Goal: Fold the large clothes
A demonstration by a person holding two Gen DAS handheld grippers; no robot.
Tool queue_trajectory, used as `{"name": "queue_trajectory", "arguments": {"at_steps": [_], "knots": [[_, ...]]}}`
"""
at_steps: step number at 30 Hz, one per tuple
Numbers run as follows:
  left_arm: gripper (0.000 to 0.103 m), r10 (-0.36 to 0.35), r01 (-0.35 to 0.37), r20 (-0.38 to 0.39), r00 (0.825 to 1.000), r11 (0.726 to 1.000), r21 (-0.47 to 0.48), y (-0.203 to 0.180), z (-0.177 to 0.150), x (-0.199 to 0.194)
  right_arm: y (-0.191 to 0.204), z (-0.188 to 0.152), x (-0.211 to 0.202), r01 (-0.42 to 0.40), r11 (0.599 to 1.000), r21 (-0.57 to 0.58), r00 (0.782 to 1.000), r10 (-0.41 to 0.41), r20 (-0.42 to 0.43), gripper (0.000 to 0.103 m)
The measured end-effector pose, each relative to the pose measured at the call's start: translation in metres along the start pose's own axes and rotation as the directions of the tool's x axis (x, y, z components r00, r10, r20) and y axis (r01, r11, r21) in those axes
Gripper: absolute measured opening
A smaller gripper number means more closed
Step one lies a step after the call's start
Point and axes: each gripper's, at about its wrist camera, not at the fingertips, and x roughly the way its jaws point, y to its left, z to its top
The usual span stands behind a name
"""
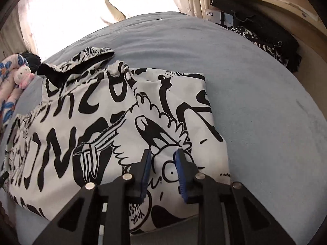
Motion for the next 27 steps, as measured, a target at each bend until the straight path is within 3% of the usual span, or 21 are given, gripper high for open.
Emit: {"name": "queue_trajectory", "arguments": {"at_steps": [6,8,10,21,27], "knots": [[0.041,0.005,-0.006,-0.025,1.0,1.0,-0.012,-0.002,0.003,-0.016,0.002,0.003,-0.013,-0.02,0.998,0.056,0.999,0.022,-0.039,0.035],[0.056,0.005,-0.006,-0.023,1.0,1.0,-0.018,0.0,0.003,-0.025,0.004,0.001,-0.021,-0.046,0.997,0.063,0.998,0.049,-0.044,0.037],[0.065,0.022,-0.022,-0.008,1.0,0.999,-0.028,0.004,0.001,-0.039,0.006,-0.002,-0.028,-0.055,0.997,0.061,0.997,0.058,-0.044,0.037],[0.065,-0.017,0.017,-0.02,1.0,1.0,0.004,0.013,-0.011,-0.095,0.015,-0.038,-0.072,-0.164,0.985,0.048,0.983,0.168,-0.074,0.037],[0.065,-0.067,0.066,0.006,0.998,0.996,0.059,0.008,-0.002,-0.122,0.027,-0.038,-0.092,-0.191,0.981,0.002,0.978,0.191,-0.082,0.037]]}}
